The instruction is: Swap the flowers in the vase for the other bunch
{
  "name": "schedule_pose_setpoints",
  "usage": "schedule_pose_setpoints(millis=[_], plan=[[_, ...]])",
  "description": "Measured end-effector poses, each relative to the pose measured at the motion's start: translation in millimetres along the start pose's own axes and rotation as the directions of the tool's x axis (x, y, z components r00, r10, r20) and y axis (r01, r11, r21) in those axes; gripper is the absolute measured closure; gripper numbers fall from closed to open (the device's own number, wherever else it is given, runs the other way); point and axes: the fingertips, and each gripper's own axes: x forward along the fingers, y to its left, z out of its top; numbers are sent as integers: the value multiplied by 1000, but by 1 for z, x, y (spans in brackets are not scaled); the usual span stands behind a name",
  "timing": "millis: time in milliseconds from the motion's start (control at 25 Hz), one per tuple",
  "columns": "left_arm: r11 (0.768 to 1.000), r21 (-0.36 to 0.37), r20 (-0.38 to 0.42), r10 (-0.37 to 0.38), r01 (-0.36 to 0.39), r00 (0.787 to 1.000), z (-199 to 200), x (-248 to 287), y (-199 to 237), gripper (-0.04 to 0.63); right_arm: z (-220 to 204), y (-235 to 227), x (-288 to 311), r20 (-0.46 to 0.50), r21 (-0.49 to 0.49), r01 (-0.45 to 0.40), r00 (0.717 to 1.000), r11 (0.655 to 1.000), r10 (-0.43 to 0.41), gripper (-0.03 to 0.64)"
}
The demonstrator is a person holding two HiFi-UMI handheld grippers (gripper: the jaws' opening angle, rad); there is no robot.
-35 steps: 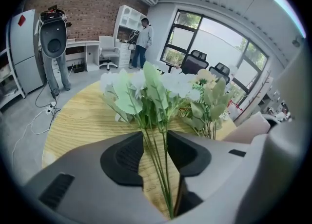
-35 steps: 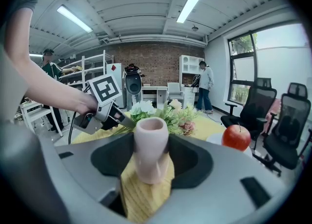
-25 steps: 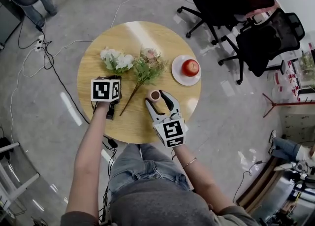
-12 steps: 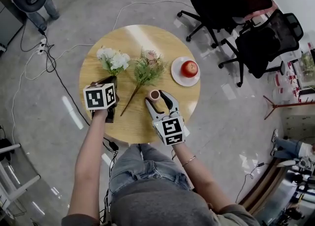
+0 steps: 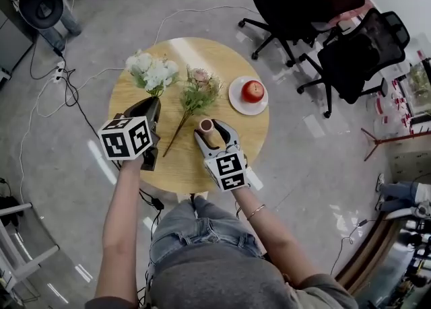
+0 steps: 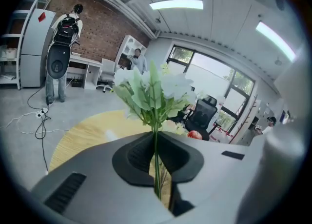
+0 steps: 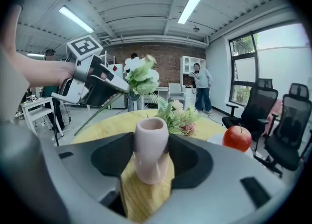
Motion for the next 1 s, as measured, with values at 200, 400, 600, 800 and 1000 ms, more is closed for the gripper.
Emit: schedule_pose_setpoints(millis=[200, 400, 600, 800, 1000], plan=[[997, 31, 77, -74, 72, 994, 30, -6, -43, 566, 1, 0, -2, 14, -14, -2, 1000, 1000, 2, 383], [987, 73, 117, -153, 145, 981, 54, -10, -80, 566, 2, 2, -2, 17, -19, 0, 1000, 1000, 0, 383], [970, 105, 148, -232, 218, 961, 72, -13, -115, 566, 2, 5, -1, 8, -30, -2, 1000, 1000, 3, 383], [953, 142, 174, -289, 266, 941, 92, -4, -159, 566, 6, -7, -8, 5, -30, 1, 1000, 1000, -1, 383], [934, 172, 197, -343, 312, 918, 101, 1, -181, 566, 7, -4, -6, 1, -26, -2, 1000, 1000, 2, 383]])
